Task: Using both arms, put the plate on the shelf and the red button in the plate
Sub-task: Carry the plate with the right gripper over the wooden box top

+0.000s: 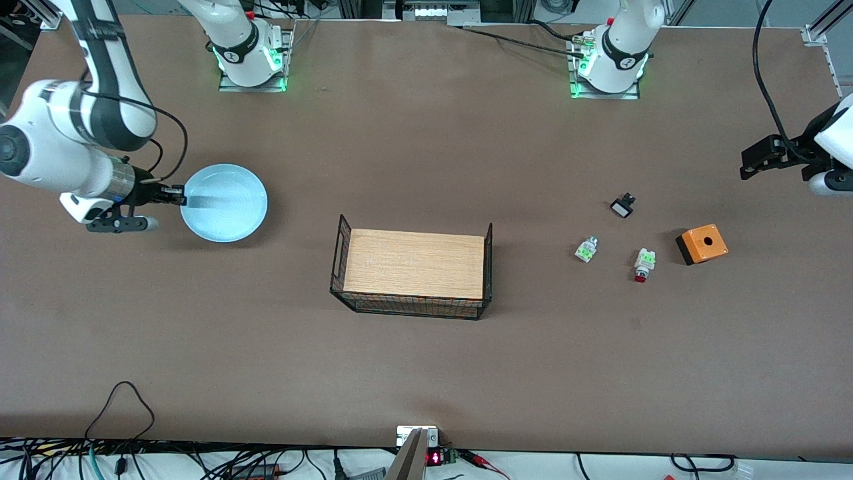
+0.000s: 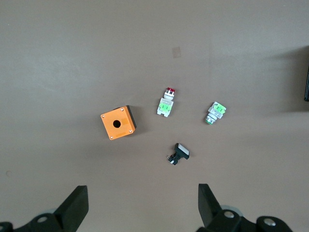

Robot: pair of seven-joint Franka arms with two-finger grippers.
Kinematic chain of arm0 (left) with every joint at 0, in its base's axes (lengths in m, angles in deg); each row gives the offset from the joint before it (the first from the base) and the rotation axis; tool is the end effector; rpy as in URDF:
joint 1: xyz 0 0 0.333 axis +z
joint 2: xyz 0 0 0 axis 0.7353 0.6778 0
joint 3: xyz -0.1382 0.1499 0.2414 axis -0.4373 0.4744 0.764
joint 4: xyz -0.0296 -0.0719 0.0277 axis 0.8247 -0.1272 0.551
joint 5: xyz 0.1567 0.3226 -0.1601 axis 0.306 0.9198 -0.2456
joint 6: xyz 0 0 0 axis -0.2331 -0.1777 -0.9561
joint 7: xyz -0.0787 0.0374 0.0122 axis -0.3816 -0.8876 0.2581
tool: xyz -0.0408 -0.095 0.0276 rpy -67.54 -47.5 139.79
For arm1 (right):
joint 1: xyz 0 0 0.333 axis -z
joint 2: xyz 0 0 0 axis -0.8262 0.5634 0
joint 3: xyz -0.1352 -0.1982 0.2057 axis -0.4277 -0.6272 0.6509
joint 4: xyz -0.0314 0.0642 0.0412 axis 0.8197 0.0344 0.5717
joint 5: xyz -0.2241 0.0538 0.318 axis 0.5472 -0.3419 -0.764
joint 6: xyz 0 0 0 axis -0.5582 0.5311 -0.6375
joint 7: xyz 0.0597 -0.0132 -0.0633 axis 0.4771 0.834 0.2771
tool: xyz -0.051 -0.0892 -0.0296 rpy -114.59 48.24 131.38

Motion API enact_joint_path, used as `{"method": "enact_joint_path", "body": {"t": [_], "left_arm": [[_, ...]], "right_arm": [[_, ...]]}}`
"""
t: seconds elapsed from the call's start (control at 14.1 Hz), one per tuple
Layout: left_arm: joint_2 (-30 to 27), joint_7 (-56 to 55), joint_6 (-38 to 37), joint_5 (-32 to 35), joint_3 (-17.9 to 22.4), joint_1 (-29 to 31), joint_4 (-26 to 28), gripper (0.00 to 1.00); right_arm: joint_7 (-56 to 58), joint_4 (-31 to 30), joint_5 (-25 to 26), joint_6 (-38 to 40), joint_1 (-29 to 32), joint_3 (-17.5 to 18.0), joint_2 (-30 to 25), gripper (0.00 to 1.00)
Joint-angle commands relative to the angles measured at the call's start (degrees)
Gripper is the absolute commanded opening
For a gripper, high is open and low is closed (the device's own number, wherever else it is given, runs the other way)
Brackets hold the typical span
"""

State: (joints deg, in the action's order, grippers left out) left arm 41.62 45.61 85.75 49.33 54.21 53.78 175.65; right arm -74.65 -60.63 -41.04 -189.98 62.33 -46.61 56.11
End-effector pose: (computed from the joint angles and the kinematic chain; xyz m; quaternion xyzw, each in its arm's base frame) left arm 0.5602 0.0265 0.5929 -0.9990 0.0198 0.0292 0.0279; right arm 0.5388 -0.0363 0.3534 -0.9933 0.0056 0.1060 0.0463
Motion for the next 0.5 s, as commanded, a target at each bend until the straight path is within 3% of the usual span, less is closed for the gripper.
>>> {"method": "enact_joint_path", "body": {"t": [0.0,0.43], "left_arm": [[0.8,1.5,-1.2,-1.2,-0.1,0.7,-1.5,1.0],[0.8,2.7,-1.0,-1.7,-0.1,0.5,-1.6,1.0]], "right_arm": [[-3.4,7.3,-2.2,8.1,-1.1,-0.1,0.6,0.0],[-23.7,17.7,-9.5,20.6,-7.0,-0.1,-0.2,0.0]]}}
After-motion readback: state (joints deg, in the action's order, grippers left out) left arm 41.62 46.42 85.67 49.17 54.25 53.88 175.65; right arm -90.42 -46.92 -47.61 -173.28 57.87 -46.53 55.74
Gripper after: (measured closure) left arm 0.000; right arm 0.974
